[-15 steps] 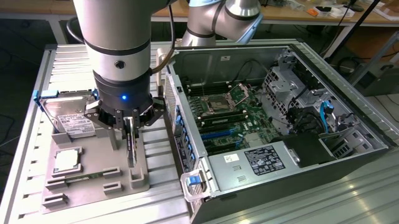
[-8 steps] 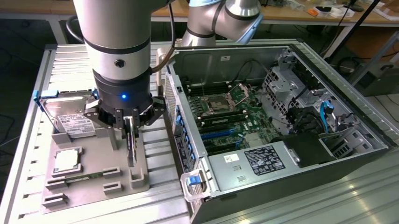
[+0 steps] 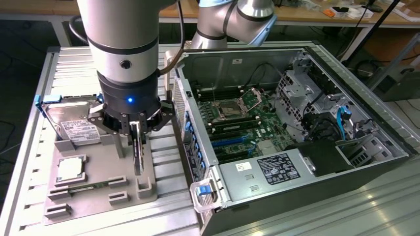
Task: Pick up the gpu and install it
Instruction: 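Pick up the gpu and move the gpu toward the slot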
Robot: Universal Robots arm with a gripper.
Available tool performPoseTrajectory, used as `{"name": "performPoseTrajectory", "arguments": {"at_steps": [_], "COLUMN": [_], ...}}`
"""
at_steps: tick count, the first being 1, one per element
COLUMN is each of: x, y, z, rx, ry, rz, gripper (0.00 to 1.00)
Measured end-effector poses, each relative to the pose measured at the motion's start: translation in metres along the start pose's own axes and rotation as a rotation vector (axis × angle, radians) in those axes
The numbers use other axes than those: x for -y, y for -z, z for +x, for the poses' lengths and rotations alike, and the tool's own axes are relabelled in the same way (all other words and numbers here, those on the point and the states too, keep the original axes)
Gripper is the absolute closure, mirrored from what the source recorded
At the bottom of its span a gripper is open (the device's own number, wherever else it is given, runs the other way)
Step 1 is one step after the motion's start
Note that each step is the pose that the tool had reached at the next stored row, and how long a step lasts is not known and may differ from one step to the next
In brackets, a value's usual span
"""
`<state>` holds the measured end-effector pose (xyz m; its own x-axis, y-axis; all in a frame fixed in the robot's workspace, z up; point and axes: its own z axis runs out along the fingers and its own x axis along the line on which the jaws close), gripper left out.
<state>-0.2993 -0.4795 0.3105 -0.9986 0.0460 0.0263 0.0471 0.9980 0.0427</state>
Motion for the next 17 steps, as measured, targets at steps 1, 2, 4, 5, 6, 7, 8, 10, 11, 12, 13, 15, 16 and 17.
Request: {"name": "performPoseTrajectory", "arguments": {"at_steps": [1, 2, 4, 5, 6, 7, 8, 10, 11, 12, 13, 15, 16, 17], "x": [0.0000, 0.0000, -0.0001, -0.0001, -0.0001, -0.0001, -0.0002, -0.0002, -0.0002, -0.0002, -0.0002, -0.0002, -0.0003, -0.0003], "y": [0.0004, 0.0007, 0.0016, 0.0026, 0.0028, 0.0032, 0.0036, 0.0040, 0.0044, 0.0047, 0.0050, 0.0060, 0.0065, 0.0071], "z": [0.0000, 0.0000, 0.0001, 0.0001, 0.0001, 0.0001, 0.0001, 0.0001, 0.0001, 0.0001, 0.0001, 0.0002, 0.0001, 0.0002], "rx": [0.0000, 0.0001, 0.0001, 0.0001, 0.0001, 0.0001, 0.0001, 0.0001, 0.0000, 0.0000, 0.0000, -0.0002, -0.0001, 0.0000], "ry": [0.000, 0.000, 0.000, 0.000, 0.000, 0.000, 0.000, 0.000, 0.000, 0.000, 0.000, 0.000, 0.000, 0.000], "rz": [0.0000, 0.0000, -0.0001, 0.0000, -0.0001, -0.0001, -0.0001, -0.0001, 0.0000, 0.0000, 0.0000, 0.0002, 0.0001, 0.0001], "gripper": [0.73, 0.73, 0.73, 0.73, 0.73, 0.73, 0.73, 0.73, 0.73, 0.73, 0.73, 0.73, 0.73, 0.73]}}
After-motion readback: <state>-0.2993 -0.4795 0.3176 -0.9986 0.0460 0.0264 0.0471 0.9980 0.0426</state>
